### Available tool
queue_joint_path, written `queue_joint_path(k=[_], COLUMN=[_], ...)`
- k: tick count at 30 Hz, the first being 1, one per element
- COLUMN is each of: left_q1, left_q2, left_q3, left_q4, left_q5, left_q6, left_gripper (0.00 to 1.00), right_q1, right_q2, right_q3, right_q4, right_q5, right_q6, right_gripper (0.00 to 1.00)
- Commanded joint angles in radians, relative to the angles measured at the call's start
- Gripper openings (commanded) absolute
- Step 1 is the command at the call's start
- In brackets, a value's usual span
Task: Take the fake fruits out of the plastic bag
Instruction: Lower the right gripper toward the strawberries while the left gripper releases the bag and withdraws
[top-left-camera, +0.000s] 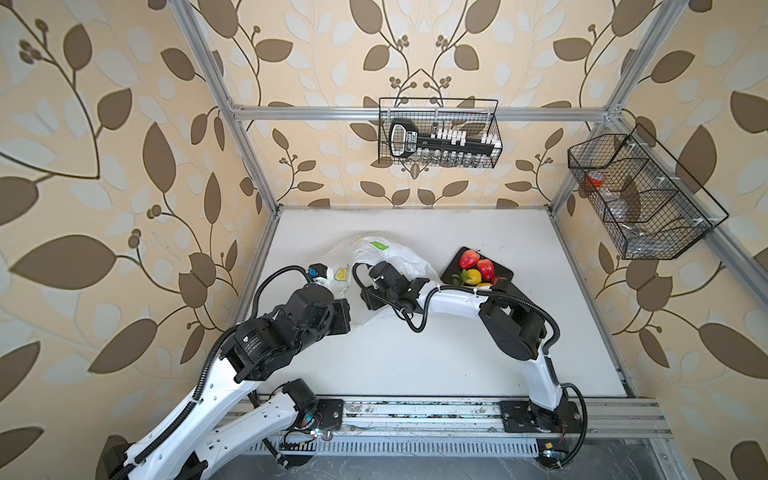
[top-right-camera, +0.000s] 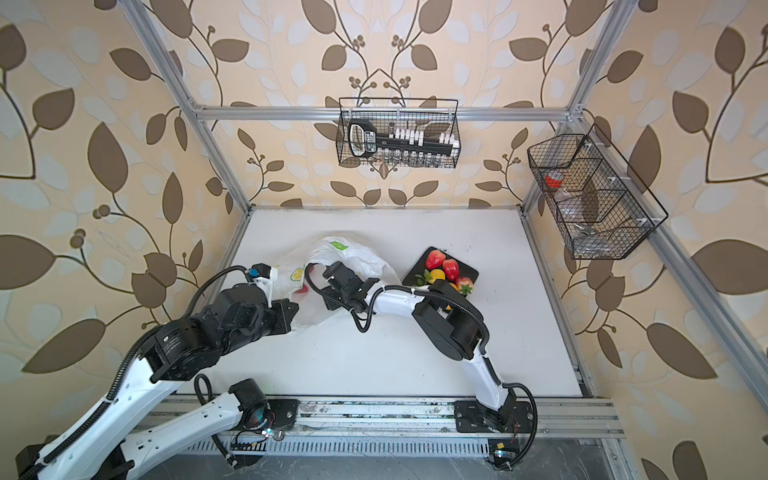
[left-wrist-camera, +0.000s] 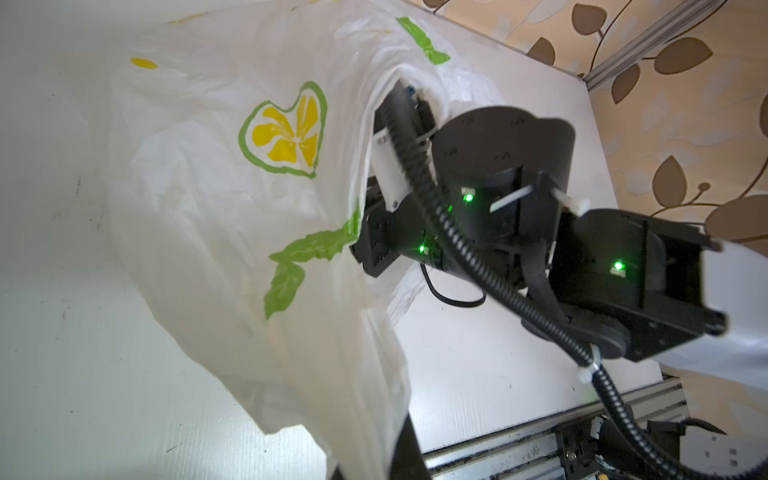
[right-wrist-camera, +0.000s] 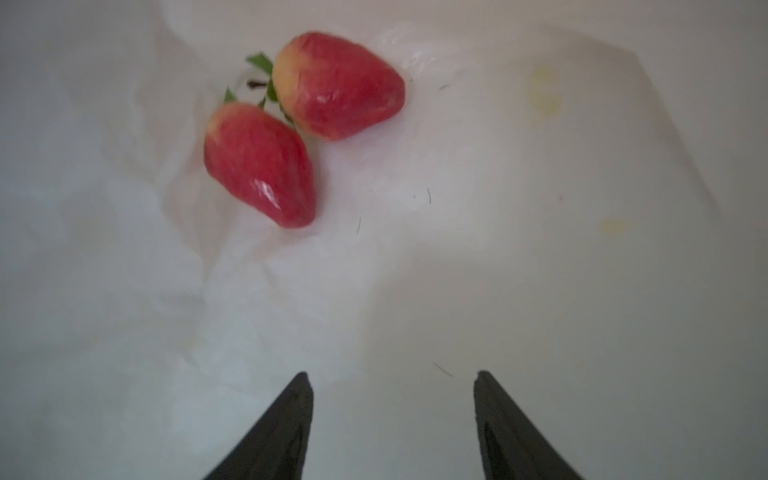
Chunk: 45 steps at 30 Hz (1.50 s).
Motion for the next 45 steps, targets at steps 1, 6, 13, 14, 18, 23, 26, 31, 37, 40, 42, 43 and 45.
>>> queue_joint_path(k=[1,6,13,14,18,23,26,31,37,40,42,43,45], left_q1=[-0.003,-0.002,-0.001,-0.002,0.001,0.196,0.377,0.656,0.866,0.900,0.907,0.908,0.908], left_q2=[-0.001,-0.009,-0.034,-0.013,0.104,0.293,0.348,0.436,0.630,0.730,0.794,0.823,0.855], left_q3=[-0.014,-0.003,0.141,0.182,0.300,0.322,0.273,0.158,0.106,0.106,0.116,0.126,0.129], left_q4=[0.014,-0.003,-0.063,-0.109,-0.297,-0.226,-0.112,0.137,0.380,0.436,0.458,0.461,0.485], left_q5=[0.037,0.027,-0.163,-0.222,-0.442,-0.315,-0.205,0.049,0.292,0.347,0.391,0.411,0.435], left_q6=[0.001,0.003,-0.033,-0.054,-0.206,-0.180,-0.141,-0.166,-0.274,-0.301,-0.314,-0.315,-0.318], left_gripper=[0.00,0.43,0.86,0.89,0.99,0.99,0.99,0.99,0.99,0.97,0.94,0.92,0.87], right_q1=[-0.003,-0.027,-0.031,-0.031,-0.034,-0.040,-0.044,-0.046,-0.064,-0.076,-0.083,-0.087,-0.089], right_q2=[0.048,0.120,0.156,0.155,0.141,0.128,0.120,0.105,0.095,0.085,0.080,0.078,0.074], right_q3=[0.054,0.096,0.135,0.133,0.114,0.112,0.103,0.089,0.088,0.080,0.076,0.076,0.073], right_q4=[0.098,0.184,0.180,0.177,0.175,0.175,0.173,0.176,0.184,0.191,0.197,0.201,0.210], right_q5=[-0.149,-0.187,-0.153,-0.151,-0.148,-0.154,-0.157,-0.169,-0.206,-0.216,-0.224,-0.230,-0.239], right_q6=[0.324,0.532,0.528,0.518,0.504,0.513,0.512,0.497,0.496,0.499,0.501,0.501,0.498], right_gripper=[0.65,0.68,0.70,0.70,0.70,0.71,0.72,0.73,0.73,0.73,0.73,0.73,0.73])
